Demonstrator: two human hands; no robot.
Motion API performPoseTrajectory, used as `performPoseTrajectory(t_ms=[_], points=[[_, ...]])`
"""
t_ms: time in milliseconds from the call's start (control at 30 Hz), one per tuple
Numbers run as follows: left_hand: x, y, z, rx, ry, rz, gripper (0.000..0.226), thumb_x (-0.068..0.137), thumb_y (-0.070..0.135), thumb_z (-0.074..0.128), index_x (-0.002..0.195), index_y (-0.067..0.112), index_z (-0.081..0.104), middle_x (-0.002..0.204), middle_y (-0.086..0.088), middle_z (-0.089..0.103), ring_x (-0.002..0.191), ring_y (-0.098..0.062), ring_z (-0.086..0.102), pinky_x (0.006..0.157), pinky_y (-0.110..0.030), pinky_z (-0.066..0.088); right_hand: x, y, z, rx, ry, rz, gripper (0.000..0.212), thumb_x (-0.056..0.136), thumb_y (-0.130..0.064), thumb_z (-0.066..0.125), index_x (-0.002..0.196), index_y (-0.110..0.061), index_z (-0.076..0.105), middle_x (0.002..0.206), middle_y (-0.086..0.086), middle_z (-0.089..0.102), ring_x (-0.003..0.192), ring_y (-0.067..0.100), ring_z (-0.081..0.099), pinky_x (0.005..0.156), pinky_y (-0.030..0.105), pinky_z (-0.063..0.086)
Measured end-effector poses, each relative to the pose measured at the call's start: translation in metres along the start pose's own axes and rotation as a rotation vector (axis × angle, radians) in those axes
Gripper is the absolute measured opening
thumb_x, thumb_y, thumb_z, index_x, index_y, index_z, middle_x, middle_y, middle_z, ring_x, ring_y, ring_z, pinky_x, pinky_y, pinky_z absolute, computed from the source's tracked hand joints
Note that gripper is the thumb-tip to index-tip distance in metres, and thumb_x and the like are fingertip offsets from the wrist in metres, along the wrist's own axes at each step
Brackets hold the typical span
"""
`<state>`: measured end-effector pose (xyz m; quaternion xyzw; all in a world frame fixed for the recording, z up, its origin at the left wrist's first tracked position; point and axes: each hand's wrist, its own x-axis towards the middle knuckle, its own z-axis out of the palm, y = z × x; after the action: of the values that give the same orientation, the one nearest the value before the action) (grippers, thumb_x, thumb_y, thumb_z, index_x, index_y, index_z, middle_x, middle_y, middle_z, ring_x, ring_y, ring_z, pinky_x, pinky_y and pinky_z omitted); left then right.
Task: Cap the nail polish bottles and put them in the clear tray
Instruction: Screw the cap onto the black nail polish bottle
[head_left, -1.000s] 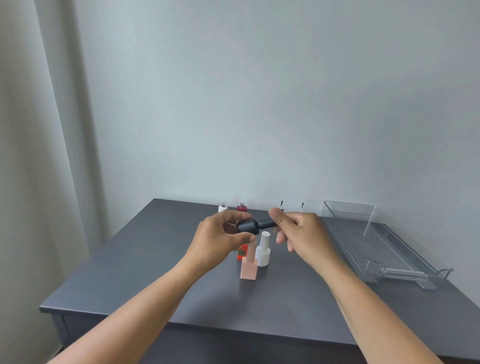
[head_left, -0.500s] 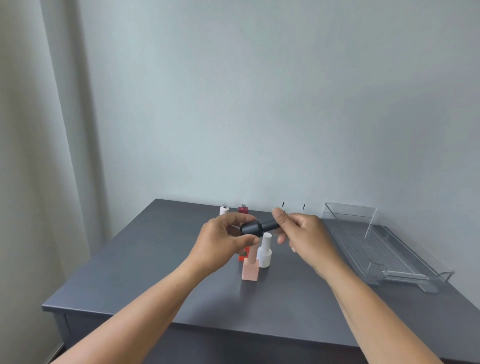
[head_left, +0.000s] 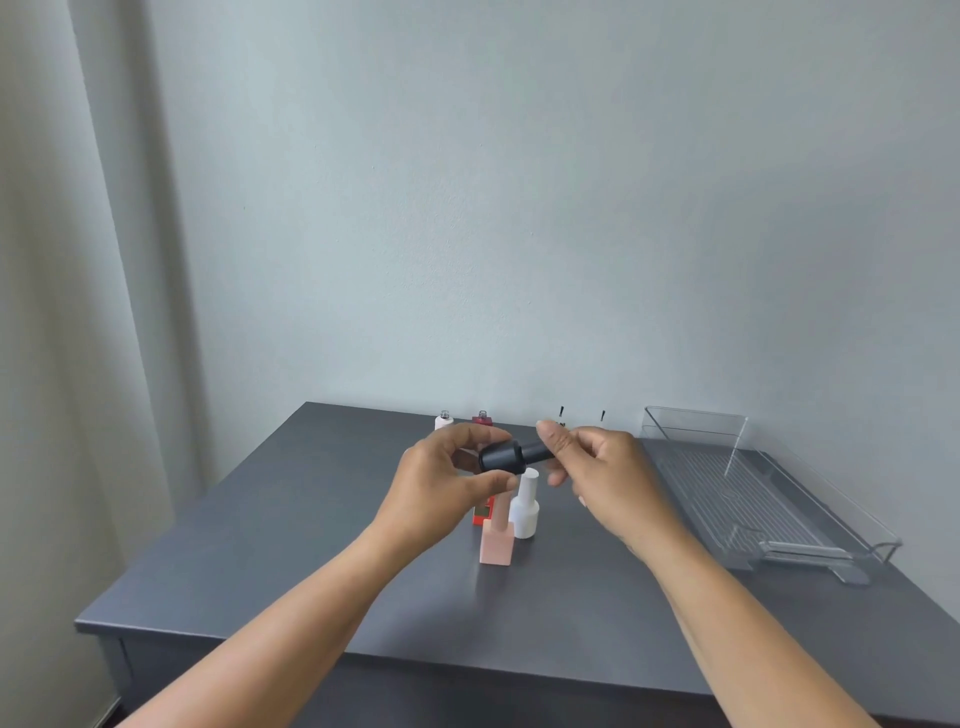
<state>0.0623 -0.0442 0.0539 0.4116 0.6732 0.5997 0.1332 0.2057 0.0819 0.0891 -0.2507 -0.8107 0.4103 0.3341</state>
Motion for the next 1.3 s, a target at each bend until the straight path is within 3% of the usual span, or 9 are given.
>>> performPoseTrajectory(t_ms=[100,200,333,567,667,800,933,1000,1300], points=[[0.001,0.002,0.000,0.000,0.000,-0.006,0.034,0.073,0.024,0.087,0.102,0.037,0.074,0.091,0.004,0.076,0.078,-0.012,0.073,0.078,-0.035,0.063,-0.001,-0.001,-0.001,0.038,-0.041,-0.021,0.036,0.082,-0.059,0.060,0.087,-0.024,0.068,0.065,-0.013,0.069,0.053,-0.002,0.057,0.053,0.011,0.039],[0.001,0.002,-0.001,-0.005,-0.010,-0.018,0.033,0.075,0.022,0.086,0.103,0.035,0.074,0.089,0.002,0.078,0.073,-0.012,0.074,0.078,-0.036,0.063,0.000,0.001,-0.001,0.087,-0.087,-0.042,0.026,0.087,-0.030,0.071,0.111,-0.033,0.064,0.086,-0.003,0.072,0.063,0.000,0.059,0.059,0.015,0.042],[0.001,0.002,0.000,0.004,-0.001,-0.011,0.033,0.073,0.024,0.087,0.102,0.036,0.075,0.090,0.003,0.078,0.077,-0.010,0.073,0.081,-0.037,0.062,0.001,0.003,-0.001,0.150,-0.069,-0.064,0.018,0.090,-0.007,0.065,0.095,-0.023,0.071,0.072,-0.002,0.070,0.047,-0.004,0.055,0.051,0.005,0.039],[0.000,0.001,0.001,0.021,-0.007,-0.001,0.031,0.075,0.024,0.086,0.099,0.039,0.074,0.085,0.006,0.077,0.073,-0.011,0.073,0.083,-0.038,0.062,0.003,0.006,0.000,0.128,-0.065,-0.081,0.016,0.091,-0.010,0.064,0.090,-0.025,0.069,0.061,-0.013,0.067,0.046,-0.003,0.055,0.050,0.006,0.038],[0.002,0.003,-0.001,0.045,-0.034,0.015,0.034,0.077,0.025,0.085,0.107,0.036,0.074,0.094,0.004,0.076,0.082,-0.011,0.071,0.082,-0.034,0.062,0.003,0.007,-0.003,0.110,-0.085,-0.112,0.016,0.090,-0.014,0.066,0.094,-0.030,0.069,0.073,-0.012,0.067,0.053,-0.003,0.055,0.059,0.012,0.040],[0.005,0.004,-0.005,0.102,-0.063,0.029,0.044,0.079,0.026,0.084,0.121,0.033,0.070,0.105,0.005,0.072,0.090,-0.003,0.069,0.082,-0.017,0.057,0.002,0.011,-0.003,-0.374,-0.077,-0.349,0.033,0.093,-0.025,0.062,0.124,-0.038,0.059,0.097,-0.021,0.058,0.072,-0.005,0.053,0.068,0.008,0.039],[0.005,0.006,-0.007,0.199,-0.054,0.097,0.044,0.076,0.025,0.085,0.118,0.029,0.072,0.107,0.012,0.067,0.093,0.011,0.060,0.076,0.001,0.041,0.001,0.010,0.000,-0.653,-0.026,-0.507,0.026,0.094,-0.031,0.059,0.119,-0.022,0.063,0.106,-0.004,0.059,0.083,0.019,0.063,0.068,0.036,0.051],[0.004,0.006,-0.007,0.238,-0.043,0.130,0.043,0.076,0.025,0.086,0.116,0.028,0.072,0.104,0.014,0.066,0.091,0.014,0.058,0.075,0.003,0.038,0.001,0.012,0.000,-0.701,-0.030,-0.542,0.024,0.095,-0.031,0.058,0.117,-0.021,0.063,0.104,-0.003,0.061,0.082,0.024,0.064,0.065,0.035,0.051],[0.002,0.002,-0.007,0.361,0.003,0.233,0.040,0.077,0.027,0.085,0.115,0.030,0.073,0.098,0.022,0.061,0.088,0.010,0.057,0.073,-0.008,0.040,0.000,0.010,0.003,-0.720,-0.062,-0.522,0.020,0.097,-0.028,0.055,0.115,-0.020,0.063,0.099,-0.002,0.061,0.083,0.026,0.063,0.065,0.031,0.045]])
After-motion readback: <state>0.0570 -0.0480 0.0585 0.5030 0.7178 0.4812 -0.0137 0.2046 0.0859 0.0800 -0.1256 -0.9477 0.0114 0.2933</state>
